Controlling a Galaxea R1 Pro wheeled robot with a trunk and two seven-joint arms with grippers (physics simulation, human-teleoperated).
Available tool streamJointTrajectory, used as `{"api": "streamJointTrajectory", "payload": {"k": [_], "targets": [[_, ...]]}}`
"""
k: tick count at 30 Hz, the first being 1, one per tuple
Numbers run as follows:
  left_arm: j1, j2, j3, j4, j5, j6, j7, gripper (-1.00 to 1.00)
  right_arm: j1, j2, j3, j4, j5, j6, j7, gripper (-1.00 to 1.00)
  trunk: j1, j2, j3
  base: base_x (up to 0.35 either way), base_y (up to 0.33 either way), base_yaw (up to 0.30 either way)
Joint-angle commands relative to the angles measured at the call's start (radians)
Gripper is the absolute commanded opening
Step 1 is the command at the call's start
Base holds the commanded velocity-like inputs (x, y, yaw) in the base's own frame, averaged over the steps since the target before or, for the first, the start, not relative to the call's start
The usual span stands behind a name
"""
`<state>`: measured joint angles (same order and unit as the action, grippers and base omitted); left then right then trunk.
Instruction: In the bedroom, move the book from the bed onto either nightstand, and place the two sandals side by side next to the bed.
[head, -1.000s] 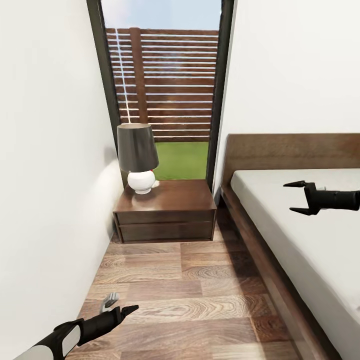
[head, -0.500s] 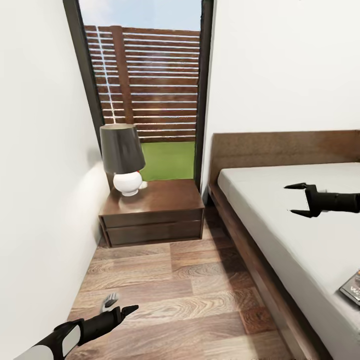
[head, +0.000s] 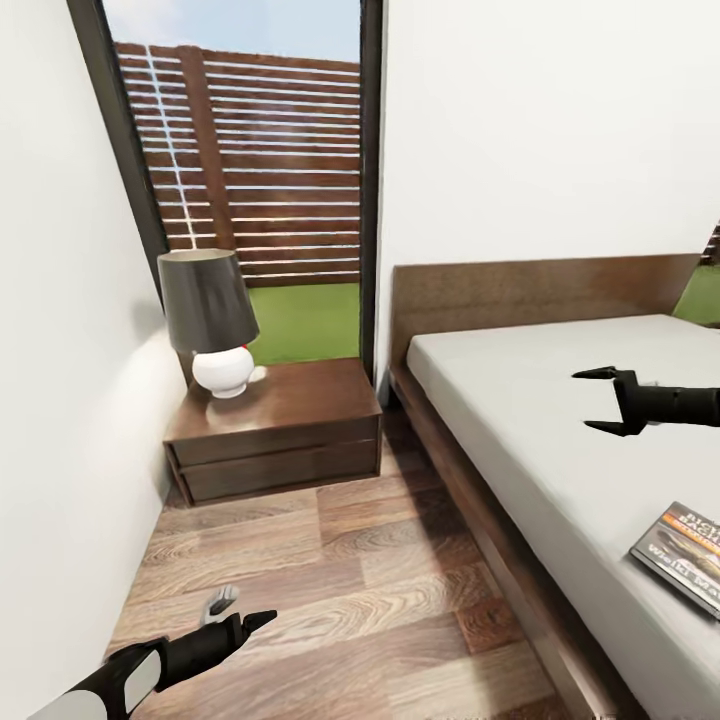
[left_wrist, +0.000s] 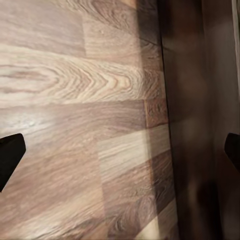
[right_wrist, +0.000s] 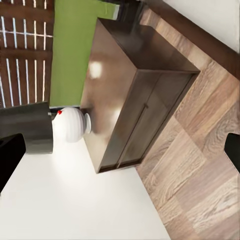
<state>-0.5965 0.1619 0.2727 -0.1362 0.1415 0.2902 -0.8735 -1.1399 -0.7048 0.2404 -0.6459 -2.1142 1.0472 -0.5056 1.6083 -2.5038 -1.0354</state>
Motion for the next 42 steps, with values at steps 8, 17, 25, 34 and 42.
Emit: {"api": "streamJointTrajectory", "payload": {"k": [8,17,25,34,42], "targets": [[0.0,-0.001,-0.003,0.0,0.01,0.01,0.0,1.0,-0.001,-0.016,0.003,0.0,-0.009,0.0,-0.006,1.0,0.0,0.0,-0.001,0.0,0.0,-0.194],[0.0,-0.001,-0.003,0.0,0.009,0.01,0.0,1.0,-0.001,-0.034,-0.001,0.0,-0.009,0.0,-0.004,1.0,0.0,0.0,-0.001,0.0,0.0,-0.194],[0.0,-0.001,-0.003,0.0,0.009,0.01,-0.002,1.0,-0.001,-0.037,-0.004,0.0,-0.009,0.0,-0.004,1.0,0.0,0.0,-0.001,0.0,0.0,-0.202],[0.0,0.0,-0.003,0.0,0.009,0.01,-0.002,1.0,-0.001,-0.05,-0.003,0.0,-0.009,0.0,-0.005,1.0,0.0,0.0,-0.001,0.0,0.0,-0.204],[0.0,0.001,-0.002,0.0,0.009,0.01,-0.002,1.0,-0.001,-0.076,0.0,0.0,-0.009,0.0,-0.005,1.0,0.0,0.0,-0.001,0.0,0.0,-0.2]]}}
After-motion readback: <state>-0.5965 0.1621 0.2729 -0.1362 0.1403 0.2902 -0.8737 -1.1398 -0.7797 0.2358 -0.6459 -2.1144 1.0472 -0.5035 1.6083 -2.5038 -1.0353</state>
